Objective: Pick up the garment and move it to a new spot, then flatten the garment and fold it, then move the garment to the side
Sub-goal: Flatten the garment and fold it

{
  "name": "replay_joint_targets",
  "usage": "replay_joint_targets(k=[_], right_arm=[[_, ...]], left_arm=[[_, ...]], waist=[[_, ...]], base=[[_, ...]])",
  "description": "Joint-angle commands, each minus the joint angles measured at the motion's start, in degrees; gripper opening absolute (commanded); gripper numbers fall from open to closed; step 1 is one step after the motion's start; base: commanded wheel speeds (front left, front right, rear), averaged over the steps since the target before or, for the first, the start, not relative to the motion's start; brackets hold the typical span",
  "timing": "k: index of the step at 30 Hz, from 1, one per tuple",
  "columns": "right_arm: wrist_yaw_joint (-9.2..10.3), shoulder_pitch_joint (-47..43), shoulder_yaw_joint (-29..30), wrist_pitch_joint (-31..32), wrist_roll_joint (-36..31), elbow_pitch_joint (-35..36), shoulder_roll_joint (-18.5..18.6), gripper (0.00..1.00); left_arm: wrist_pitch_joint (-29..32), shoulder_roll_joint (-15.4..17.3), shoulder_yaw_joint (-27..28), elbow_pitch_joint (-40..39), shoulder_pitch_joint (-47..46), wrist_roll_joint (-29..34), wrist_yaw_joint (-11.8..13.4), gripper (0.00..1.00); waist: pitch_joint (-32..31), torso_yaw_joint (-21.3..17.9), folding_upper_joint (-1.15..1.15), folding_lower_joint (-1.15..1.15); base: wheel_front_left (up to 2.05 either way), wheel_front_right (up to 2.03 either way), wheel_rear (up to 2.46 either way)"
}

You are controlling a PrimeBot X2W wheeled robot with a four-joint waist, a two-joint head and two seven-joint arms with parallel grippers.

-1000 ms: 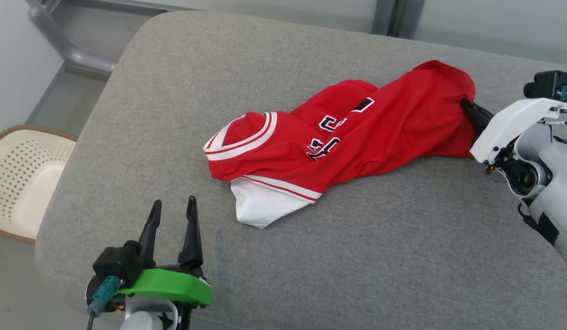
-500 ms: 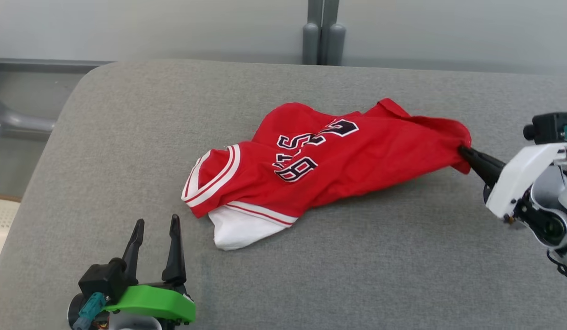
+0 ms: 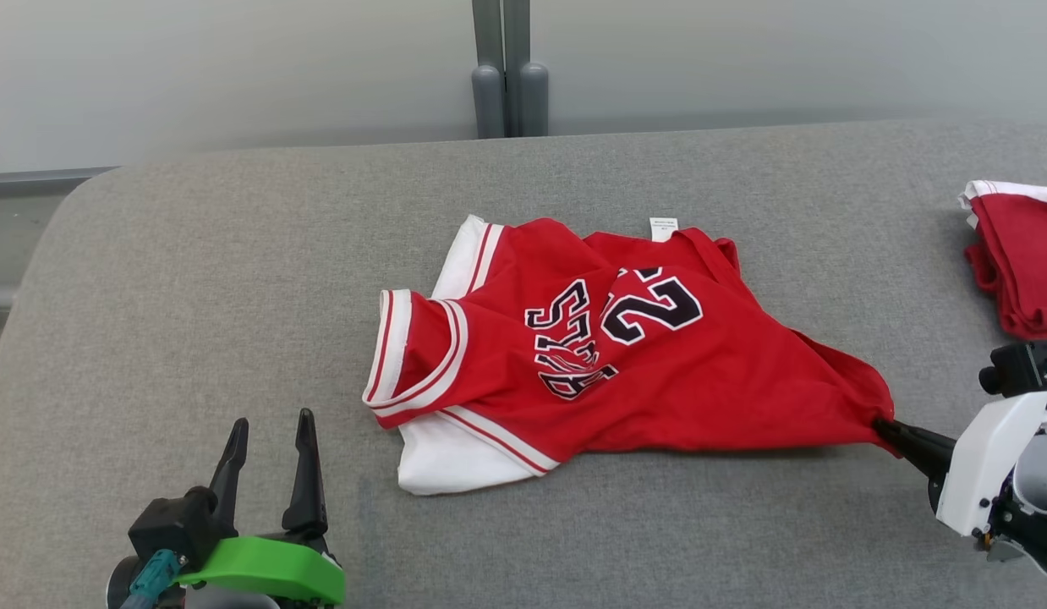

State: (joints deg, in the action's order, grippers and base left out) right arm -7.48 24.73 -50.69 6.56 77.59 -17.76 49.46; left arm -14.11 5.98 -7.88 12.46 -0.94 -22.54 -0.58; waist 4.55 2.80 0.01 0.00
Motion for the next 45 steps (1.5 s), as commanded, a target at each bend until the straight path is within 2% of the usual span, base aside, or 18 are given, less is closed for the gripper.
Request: replay_joint_targets(k=[1,2,6,10,14,16,19,25,30,34,39,45], right_arm=[[-0.03,-1.08,-0.06,-0.56,-0.96,-0.76,-0.76,0.47],[-0.03,-1.48,-0.05,-0.68,-1.26,-1.26,-1.35,1.00],[-0.03,-2.27,0.77,-1.14,-2.01,-2.48,-3.44,1.00],[-0.03,-2.70,3.36,-3.35,-2.19,-1.31,-3.55,1.00],[-0.03,-4.83,8.55,-10.11,-0.40,4.33,-2.27,1.00],[-0.02,-5.80,10.69,-13.63,-1.59,6.82,-1.08,1.00],[-0.03,-6.47,14.20,-18.91,-4.91,8.89,-1.59,1.00],[-0.03,-9.09,24.09,-21.76,-15.14,7.58,-9.41,1.00],[-0.03,-14.19,37.55,-21.74,-29.66,7.65,-22.24,1.00],[-0.04,-17.89,41.29,-21.77,-39.18,6.18,-29.95,1.00],[-0.03,-18.19,41.62,-21.78,-43.26,5.11,-33.88,1.00],[-0.03,-17.26,41.81,-21.78,-44.53,4.61,-34.23,1.00]], left_arm=[[0.19,0.46,0.06,-0.13,-0.24,-0.52,0.17,1.00],[0.19,0.49,0.03,-0.14,-0.37,-0.55,0.20,1.00],[0.23,0.72,-0.05,-0.15,-0.66,-0.71,0.44,1.00],[0.31,1.17,0.15,-0.45,-0.25,-0.80,0.67,1.00],[0.31,1.63,0.68,-1.15,0.77,-1.05,1.13,1.00],[0.53,1.71,0.73,-1.54,1.26,-0.94,1.23,1.00],[0.79,2.32,1.05,-2.34,1.63,-0.89,1.69,1.00],[0.67,3.09,1.65,-4.69,2.46,-0.99,2.34,1.00],[0.29,2.95,1.89,-6.09,3.42,-1.37,2.45,1.00],[0.04,2.54,1.67,-5.74,4.04,-1.78,2.21,1.00],[-0.02,2.64,1.45,-5.60,3.36,-1.88,2.04,1.00],[0.74,3.21,0.69,-5.72,2.49,-1.65,1.61,1.00]], waist=[[0.41,-0.32,-0.01,0.00],[0.51,-0.37,-0.01,0.00],[0.58,-0.52,-0.01,0.00],[-0.07,-0.47,-0.01,0.00],[-1.03,0.04,-0.01,0.00],[-1.40,0.12,-0.01,0.00],[-1.91,0.32,-0.01,0.00],[-2.68,0.83,-0.01,0.00],[-2.61,1.02,-0.01,0.00],[-2.42,1.09,-0.01,0.00],[-1.95,0.83,-0.01,0.00],[-1.84,0.73,-0.01,0.00]], base=[[0.00,0.00,0.00],[0.00,0.00,0.00],[0.00,0.00,0.00],[0.00,0.00,0.00],[0.00,0.00,0.00],[0.00,0.00,0.00],[0.00,0.00,0.00],[0.00,0.00,0.00],[0.00,0.00,0.00],[0.00,0.00,0.00],[0.00,0.00,0.00],[0.00,0.00,0.00]])
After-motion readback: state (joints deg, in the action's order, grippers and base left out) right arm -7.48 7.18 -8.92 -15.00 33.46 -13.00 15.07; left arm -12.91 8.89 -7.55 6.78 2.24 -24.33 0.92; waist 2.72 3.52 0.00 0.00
